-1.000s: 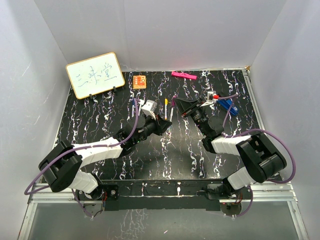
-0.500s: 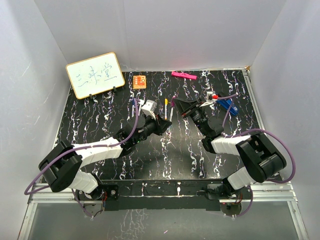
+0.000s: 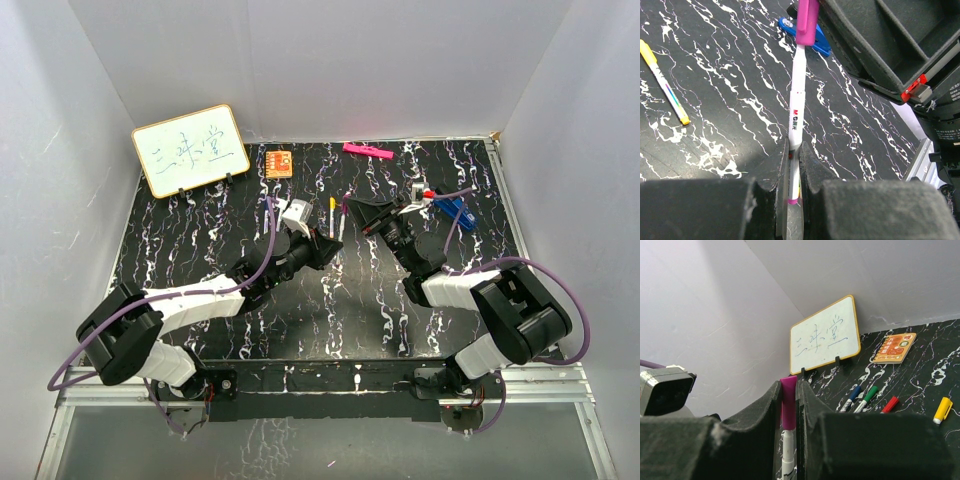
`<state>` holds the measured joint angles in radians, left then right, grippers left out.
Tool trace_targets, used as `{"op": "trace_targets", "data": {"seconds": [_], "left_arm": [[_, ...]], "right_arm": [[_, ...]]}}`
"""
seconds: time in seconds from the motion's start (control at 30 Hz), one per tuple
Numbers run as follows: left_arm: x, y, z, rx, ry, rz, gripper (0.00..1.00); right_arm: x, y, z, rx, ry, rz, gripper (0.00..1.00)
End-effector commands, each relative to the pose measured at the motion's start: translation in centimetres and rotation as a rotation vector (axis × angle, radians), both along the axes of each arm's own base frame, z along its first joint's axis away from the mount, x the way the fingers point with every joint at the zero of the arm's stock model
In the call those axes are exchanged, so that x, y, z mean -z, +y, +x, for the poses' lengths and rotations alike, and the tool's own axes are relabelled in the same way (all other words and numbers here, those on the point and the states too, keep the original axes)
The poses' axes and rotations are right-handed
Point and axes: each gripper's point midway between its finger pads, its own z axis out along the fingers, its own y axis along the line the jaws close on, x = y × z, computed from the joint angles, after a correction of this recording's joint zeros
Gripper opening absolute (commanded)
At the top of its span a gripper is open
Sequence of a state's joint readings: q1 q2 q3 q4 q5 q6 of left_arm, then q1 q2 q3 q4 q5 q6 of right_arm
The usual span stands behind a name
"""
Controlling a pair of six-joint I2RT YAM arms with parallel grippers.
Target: Insert the pens into the pen caps
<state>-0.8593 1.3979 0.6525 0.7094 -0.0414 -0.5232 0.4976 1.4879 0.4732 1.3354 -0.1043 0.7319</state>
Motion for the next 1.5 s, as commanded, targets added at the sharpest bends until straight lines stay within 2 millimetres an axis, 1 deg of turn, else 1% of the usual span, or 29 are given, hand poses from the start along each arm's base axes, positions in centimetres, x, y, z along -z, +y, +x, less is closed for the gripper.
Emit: {"op": "trace_targets", "data": {"seconds": [0.0,0.17,0.3,0.47,0.53,0.67,0.73,0.8,0.9,1.0,1.03,1.17,1.27,1.37,1.47], "left_arm": [[-3.1,0.2,0.2,-0.008,-0.068,-0.063,0.0],[-3.2,0.2,0.2,-0.009,-0.068,-0.068,0.0],[-3.6,0.3,0.4,-0.02,-0.079,-0.074,0.0],[-4.7,-0.2,0.8,-0.016,-0.108,-0.089,0.0],[-5.5,-0.4,1.0,-0.019,-0.124,-0.102,0.0],[-6.8,0.0,1.9,-0.06,-0.148,-0.133,0.0],[-6.4,0.1,2.7,-0.088,-0.139,-0.135,0.0],[-6.7,0.3,3.5,-0.111,-0.138,-0.148,0.0],[-7.3,1.0,4.9,-0.154,-0.143,-0.185,0.0],[-8.4,1.8,6.2,-0.185,-0.145,-0.259,0.0],[-8.6,2.0,6.7,-0.189,-0.143,-0.282,0.0],[-10.3,2.5,8.1,-0.186,-0.167,-0.346,0.0],[-11.8,2.3,8.5,-0.166,-0.203,-0.356,0.0],[-13.1,1.7,8.5,-0.129,-0.233,-0.373,0.0],[-13.9,1.5,8.5,-0.115,-0.248,-0.389,0.0]], "right_arm": [[-0.5,0.1,-0.3,0.001,-0.035,-0.008,0.0],[-0.7,0.4,0.0,-0.003,-0.044,-0.014,0.0],[-0.2,0.7,-0.2,-0.019,-0.034,-0.022,0.0],[0.4,1.0,-0.5,-0.035,-0.022,-0.03,0.0],[0.5,1.2,-0.6,-0.04,-0.018,-0.033,0.0],[1.1,1.4,-0.7,-0.054,0.0,-0.049,0.0],[1.5,1.7,-1.0,-0.076,0.012,-0.058,0.0],[1.9,2.0,-1.2,-0.095,0.027,-0.069,0.0],[2.7,2.2,-1.3,-0.108,0.056,-0.088,0.0],[3.8,2.5,-1.3,-0.113,0.096,-0.119,0.0],[4.4,2.7,-1.3,-0.114,0.119,-0.136,0.0],[6.0,3.1,-1.4,-0.109,0.161,-0.192,0.0],[7.3,3.4,-1.4,-0.102,0.195,-0.246,0.0],[8.4,3.7,-1.6,-0.097,0.22,-0.275,0.0],[9.2,3.8,-1.4,-0.083,0.241,-0.294,0.0]]}}
